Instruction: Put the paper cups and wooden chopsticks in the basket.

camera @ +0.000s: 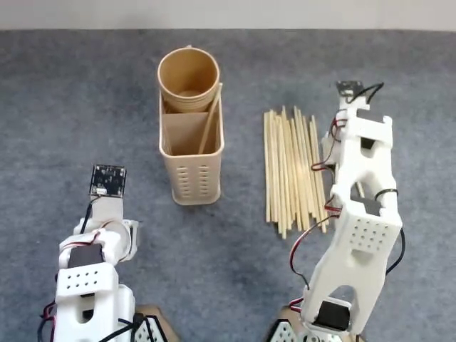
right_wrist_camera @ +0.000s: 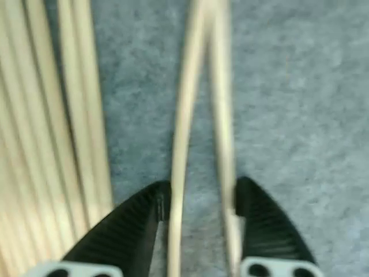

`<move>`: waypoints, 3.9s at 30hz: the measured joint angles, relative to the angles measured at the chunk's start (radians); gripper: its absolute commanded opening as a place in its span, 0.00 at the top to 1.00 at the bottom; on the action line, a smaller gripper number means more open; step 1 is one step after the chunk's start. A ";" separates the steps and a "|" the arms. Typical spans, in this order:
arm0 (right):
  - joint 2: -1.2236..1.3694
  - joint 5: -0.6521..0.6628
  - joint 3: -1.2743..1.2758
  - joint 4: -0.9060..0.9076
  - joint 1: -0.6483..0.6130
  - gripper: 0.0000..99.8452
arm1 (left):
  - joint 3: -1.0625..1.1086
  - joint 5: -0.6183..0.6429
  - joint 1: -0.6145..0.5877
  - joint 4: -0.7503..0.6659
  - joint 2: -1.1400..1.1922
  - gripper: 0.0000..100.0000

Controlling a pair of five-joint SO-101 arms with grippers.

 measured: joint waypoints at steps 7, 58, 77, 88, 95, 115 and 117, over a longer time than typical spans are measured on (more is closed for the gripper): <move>0.000 -0.017 -0.029 0.020 0.028 0.99 | 0.000 0.000 0.000 0.000 0.000 0.74; -1.389 -0.334 0.740 -0.850 -0.677 0.99 | 0.012 0.000 0.000 -0.025 0.000 0.74; -1.525 -0.331 0.858 -0.678 -0.677 0.80 | 0.012 0.000 0.000 -0.025 0.000 0.74; -1.206 -0.141 0.218 0.222 -0.379 0.80 | 0.012 0.000 0.000 -0.025 0.000 0.74; -0.802 -0.069 0.258 0.227 -0.253 0.80 | 0.012 0.000 0.000 -0.025 0.000 0.74; -0.387 -0.052 0.382 -0.123 -0.124 0.81 | 0.012 0.000 0.000 -0.025 0.000 0.74; -0.373 -0.052 0.382 -0.126 -0.124 0.81 | 0.012 0.000 0.000 -0.025 0.000 0.74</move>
